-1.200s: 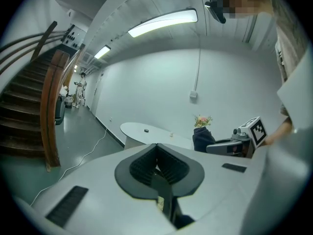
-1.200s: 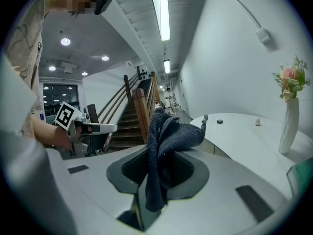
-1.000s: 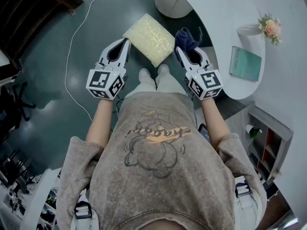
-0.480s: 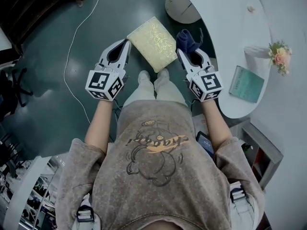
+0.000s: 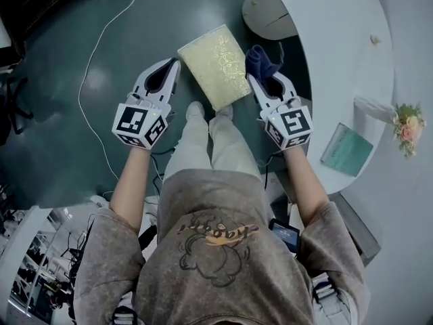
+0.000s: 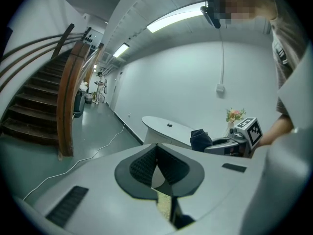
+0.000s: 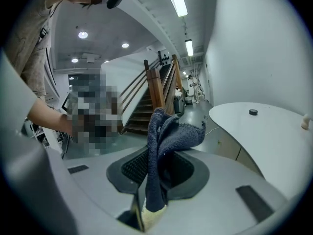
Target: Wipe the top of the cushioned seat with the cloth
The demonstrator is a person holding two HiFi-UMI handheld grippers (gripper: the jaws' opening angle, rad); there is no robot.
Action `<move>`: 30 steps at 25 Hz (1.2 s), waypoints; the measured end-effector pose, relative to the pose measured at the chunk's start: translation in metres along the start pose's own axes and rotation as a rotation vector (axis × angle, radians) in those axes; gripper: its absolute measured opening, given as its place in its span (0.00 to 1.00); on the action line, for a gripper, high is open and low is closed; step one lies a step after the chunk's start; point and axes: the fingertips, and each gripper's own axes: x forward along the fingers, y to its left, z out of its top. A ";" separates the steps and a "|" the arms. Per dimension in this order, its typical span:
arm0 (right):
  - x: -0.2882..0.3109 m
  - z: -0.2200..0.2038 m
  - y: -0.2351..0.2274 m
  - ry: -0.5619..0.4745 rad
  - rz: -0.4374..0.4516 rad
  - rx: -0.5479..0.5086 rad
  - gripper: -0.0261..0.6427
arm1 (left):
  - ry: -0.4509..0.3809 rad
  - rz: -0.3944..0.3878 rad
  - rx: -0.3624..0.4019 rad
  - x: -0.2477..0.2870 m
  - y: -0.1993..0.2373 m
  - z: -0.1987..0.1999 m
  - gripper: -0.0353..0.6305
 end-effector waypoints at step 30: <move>0.169 -0.150 0.006 0.154 0.254 -0.151 0.18 | 0.036 0.038 -0.084 0.064 0.070 -0.173 0.08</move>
